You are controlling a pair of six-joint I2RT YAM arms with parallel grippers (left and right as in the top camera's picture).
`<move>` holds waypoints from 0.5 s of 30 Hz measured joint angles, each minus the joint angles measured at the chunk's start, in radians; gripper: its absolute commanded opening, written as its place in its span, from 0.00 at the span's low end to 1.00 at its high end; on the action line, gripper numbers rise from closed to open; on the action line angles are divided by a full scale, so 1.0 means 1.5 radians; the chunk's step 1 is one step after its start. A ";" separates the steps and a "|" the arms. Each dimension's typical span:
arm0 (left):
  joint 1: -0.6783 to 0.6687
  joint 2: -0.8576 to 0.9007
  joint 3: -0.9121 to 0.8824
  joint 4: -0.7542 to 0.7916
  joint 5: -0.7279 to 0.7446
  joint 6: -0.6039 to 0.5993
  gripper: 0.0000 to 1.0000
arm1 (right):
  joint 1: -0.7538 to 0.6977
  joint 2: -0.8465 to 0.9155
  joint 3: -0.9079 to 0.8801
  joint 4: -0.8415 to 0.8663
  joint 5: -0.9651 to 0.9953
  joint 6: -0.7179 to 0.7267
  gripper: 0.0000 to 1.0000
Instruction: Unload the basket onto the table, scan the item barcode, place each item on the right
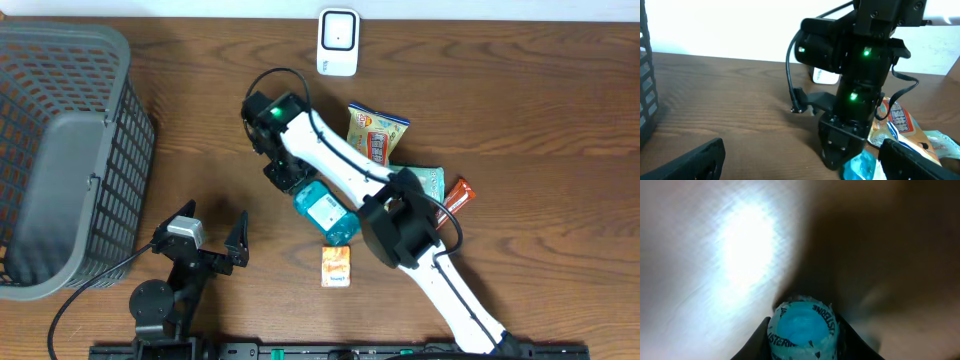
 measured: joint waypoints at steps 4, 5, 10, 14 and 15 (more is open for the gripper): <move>0.000 0.000 0.000 0.000 0.000 0.000 0.98 | -0.036 0.001 0.001 0.004 -0.130 -0.041 0.27; 0.000 0.000 0.000 0.000 0.000 0.000 0.98 | -0.047 0.001 0.002 0.013 -0.157 -0.048 0.28; 0.000 0.000 0.000 0.000 0.000 0.000 0.98 | -0.103 0.001 0.010 0.127 -0.238 -0.044 0.26; 0.000 0.001 0.000 0.000 0.000 0.000 0.98 | -0.147 0.001 0.013 0.230 -0.287 0.027 0.29; 0.000 0.001 0.000 0.000 0.000 0.000 0.98 | -0.155 0.001 0.014 0.253 -0.302 0.047 0.32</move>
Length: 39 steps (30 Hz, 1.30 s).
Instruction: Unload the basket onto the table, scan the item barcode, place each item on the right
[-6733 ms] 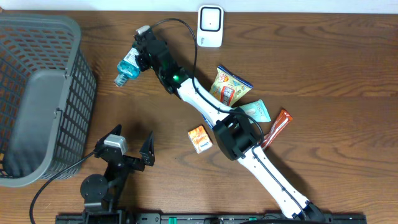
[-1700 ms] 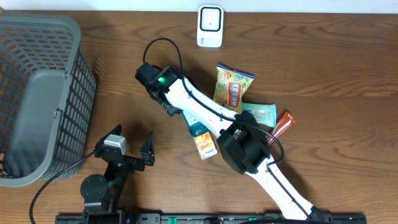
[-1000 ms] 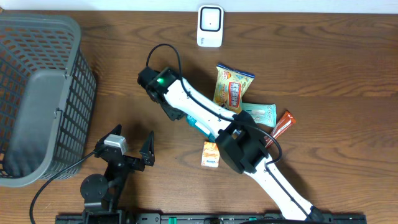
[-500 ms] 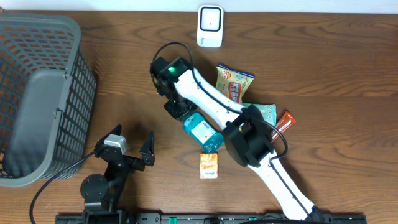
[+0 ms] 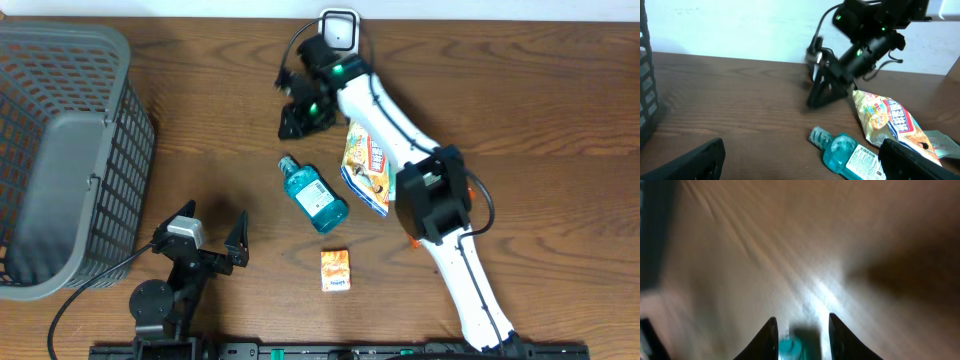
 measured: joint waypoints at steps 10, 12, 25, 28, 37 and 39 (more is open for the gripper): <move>0.000 0.000 0.000 0.000 0.000 0.000 0.98 | -0.009 -0.002 0.004 -0.028 0.017 0.070 0.47; 0.000 0.000 0.000 0.000 0.000 0.000 0.98 | 0.004 -0.007 0.004 -0.082 0.081 0.072 0.49; 0.000 0.000 0.000 0.000 0.000 0.000 0.98 | 0.157 -0.075 0.003 -0.235 0.432 0.095 0.99; 0.000 0.000 0.000 0.000 0.000 0.000 0.98 | 0.197 -0.075 0.000 -0.229 0.471 0.100 0.99; 0.000 0.000 0.000 0.000 0.000 0.000 0.98 | 0.259 -0.075 -0.080 -0.216 0.619 0.144 0.97; 0.000 0.000 0.000 0.000 0.000 0.000 0.98 | 0.261 -0.075 -0.106 -0.196 0.637 0.149 0.94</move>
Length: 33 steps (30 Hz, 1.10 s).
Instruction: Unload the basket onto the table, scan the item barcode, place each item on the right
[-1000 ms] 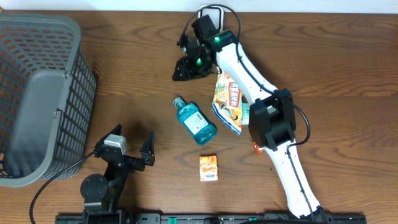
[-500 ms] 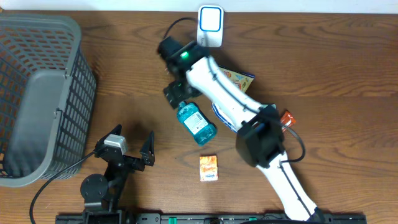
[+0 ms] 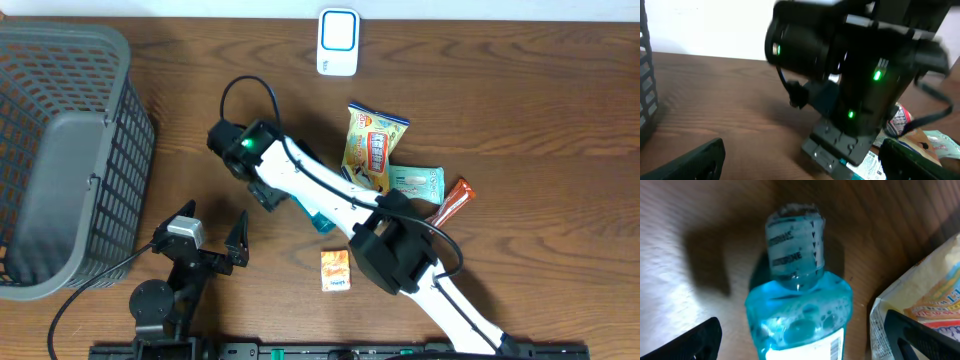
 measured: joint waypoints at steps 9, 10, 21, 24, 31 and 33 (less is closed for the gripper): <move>0.000 0.000 0.000 0.000 0.000 0.000 0.98 | 0.000 -0.028 -0.116 0.075 0.042 0.014 0.55; 0.000 0.000 0.000 0.000 0.000 0.000 0.98 | 0.000 -0.031 -0.128 0.079 0.052 0.012 0.49; 0.000 0.000 0.000 0.000 0.000 0.000 0.98 | -0.004 -0.034 -0.160 0.095 0.092 0.006 0.32; 0.000 0.000 0.000 0.000 0.000 0.000 0.98 | -0.011 -0.036 -0.150 0.093 0.057 0.002 0.28; 0.000 0.000 0.000 0.000 0.000 0.000 0.98 | -0.051 -0.035 -0.096 0.098 -0.126 0.101 0.25; 0.000 0.000 0.000 0.000 0.000 0.000 0.98 | -0.063 -0.034 -0.088 0.104 -0.164 0.153 0.29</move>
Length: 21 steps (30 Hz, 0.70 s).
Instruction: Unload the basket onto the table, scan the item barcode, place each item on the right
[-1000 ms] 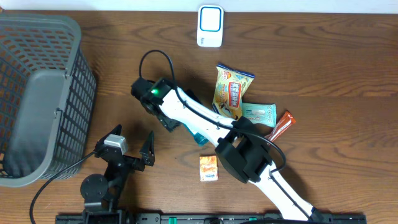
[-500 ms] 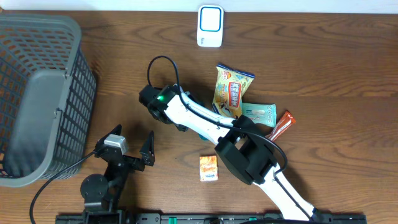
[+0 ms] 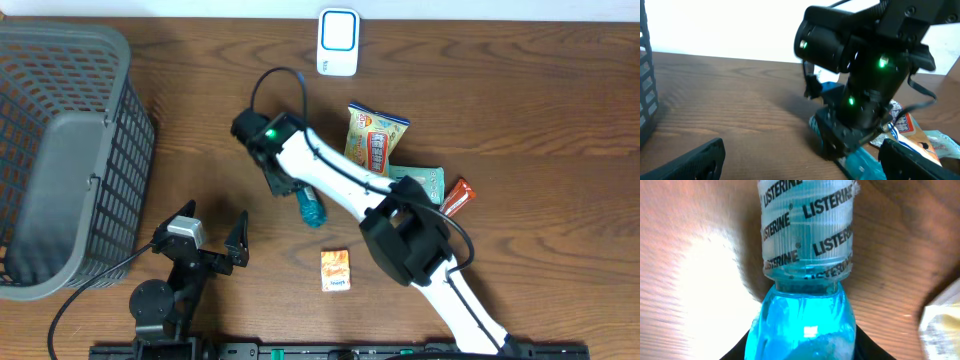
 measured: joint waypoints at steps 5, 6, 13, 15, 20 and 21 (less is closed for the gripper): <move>0.000 0.000 0.000 0.000 0.000 0.000 0.98 | -0.029 0.000 0.009 0.017 -0.063 0.164 0.29; 0.000 0.000 0.000 0.000 0.000 0.000 0.98 | -0.033 0.000 0.009 0.017 -0.070 0.201 0.31; 0.000 0.000 0.000 0.000 0.000 0.000 0.98 | -0.040 0.000 0.010 0.021 -0.098 0.397 0.44; 0.000 0.000 0.000 0.000 0.000 0.000 0.98 | -0.040 0.000 0.010 0.026 -0.112 0.444 0.44; 0.000 0.000 0.000 0.000 0.000 0.000 0.98 | -0.040 0.000 0.010 0.030 -0.147 0.560 0.47; 0.000 0.000 0.000 0.000 0.000 0.000 0.98 | -0.040 0.000 0.010 0.030 -0.154 0.580 0.45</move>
